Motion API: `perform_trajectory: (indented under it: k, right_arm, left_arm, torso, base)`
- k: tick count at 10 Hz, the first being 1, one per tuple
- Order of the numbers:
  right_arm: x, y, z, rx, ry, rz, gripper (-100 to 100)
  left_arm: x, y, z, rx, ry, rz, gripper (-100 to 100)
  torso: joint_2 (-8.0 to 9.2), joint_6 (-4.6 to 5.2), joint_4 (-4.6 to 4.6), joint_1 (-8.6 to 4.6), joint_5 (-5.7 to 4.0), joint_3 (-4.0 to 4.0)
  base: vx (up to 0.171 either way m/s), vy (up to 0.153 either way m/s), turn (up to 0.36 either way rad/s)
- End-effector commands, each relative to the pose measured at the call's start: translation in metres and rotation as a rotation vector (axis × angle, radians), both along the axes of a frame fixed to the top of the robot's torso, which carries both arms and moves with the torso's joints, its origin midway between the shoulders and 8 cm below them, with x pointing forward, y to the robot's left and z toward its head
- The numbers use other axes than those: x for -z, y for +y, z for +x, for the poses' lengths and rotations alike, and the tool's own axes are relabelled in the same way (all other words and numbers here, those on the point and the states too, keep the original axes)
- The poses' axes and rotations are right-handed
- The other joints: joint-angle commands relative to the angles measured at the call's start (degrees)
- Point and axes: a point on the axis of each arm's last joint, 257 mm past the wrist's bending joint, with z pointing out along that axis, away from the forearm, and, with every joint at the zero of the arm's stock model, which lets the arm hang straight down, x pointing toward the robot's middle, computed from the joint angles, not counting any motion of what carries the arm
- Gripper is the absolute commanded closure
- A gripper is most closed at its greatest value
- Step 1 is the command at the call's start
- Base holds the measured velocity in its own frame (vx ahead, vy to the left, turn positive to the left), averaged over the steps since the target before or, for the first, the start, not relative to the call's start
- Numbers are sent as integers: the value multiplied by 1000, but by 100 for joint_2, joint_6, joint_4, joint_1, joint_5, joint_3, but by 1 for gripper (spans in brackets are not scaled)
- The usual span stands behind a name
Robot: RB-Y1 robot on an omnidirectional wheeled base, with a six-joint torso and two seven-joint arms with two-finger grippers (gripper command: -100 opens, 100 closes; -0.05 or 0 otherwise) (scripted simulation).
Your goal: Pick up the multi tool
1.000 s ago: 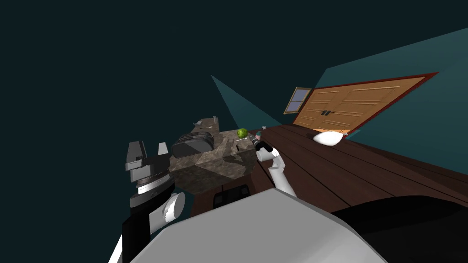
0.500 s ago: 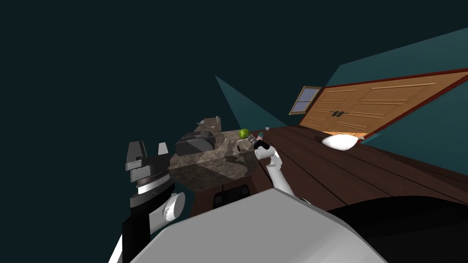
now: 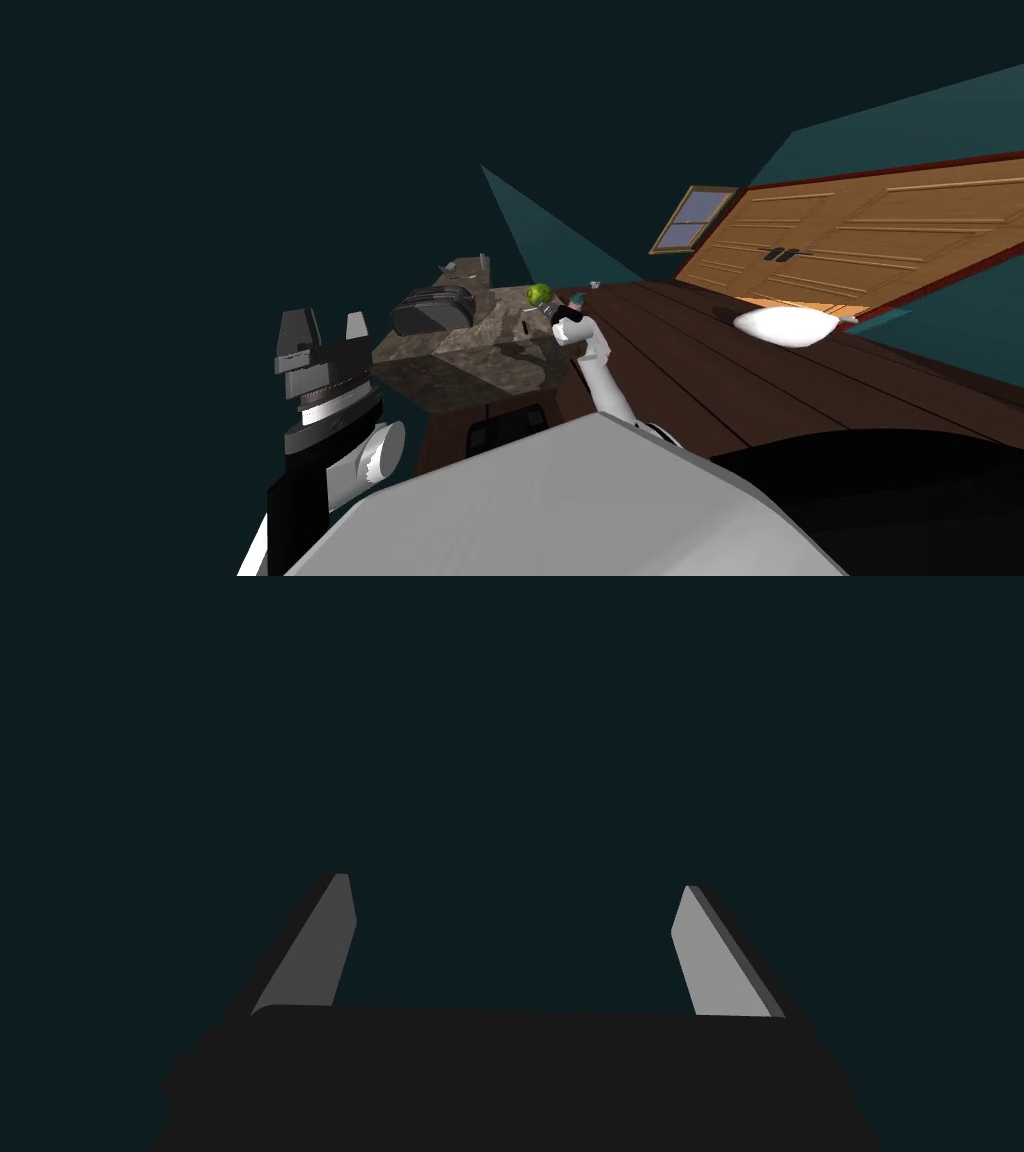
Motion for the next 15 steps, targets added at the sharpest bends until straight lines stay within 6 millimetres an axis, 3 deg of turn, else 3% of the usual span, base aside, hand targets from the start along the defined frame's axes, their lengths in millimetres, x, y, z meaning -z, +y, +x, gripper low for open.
perform_trajectory:
  k: [1, 13, 15]
  right_arm:
    - [14, 2, -3, -9, 57, -15, -100]
    - [78, 38, -23, -138, 398, -141, -100]
    - [84, 37, -30, -135, 431, -140, -100]
  left_arm:
    - [0, 0, 0, 0, 0, 0, 0]
    - [0, 0, 0, 0, 0, 0, 0]
    - [0, 0, 0, 0, 0, 0, 0]
  torso:
    - [0, 0, 0, 0, 0, 0]
    - [2, 8, 0, 12, 2, 1]
    - [-2, 9, -1, 6, 1, -1]
  base:
    - [20, -74, 126]
    - [12, -47, 121]
    - [15, -48, 36]
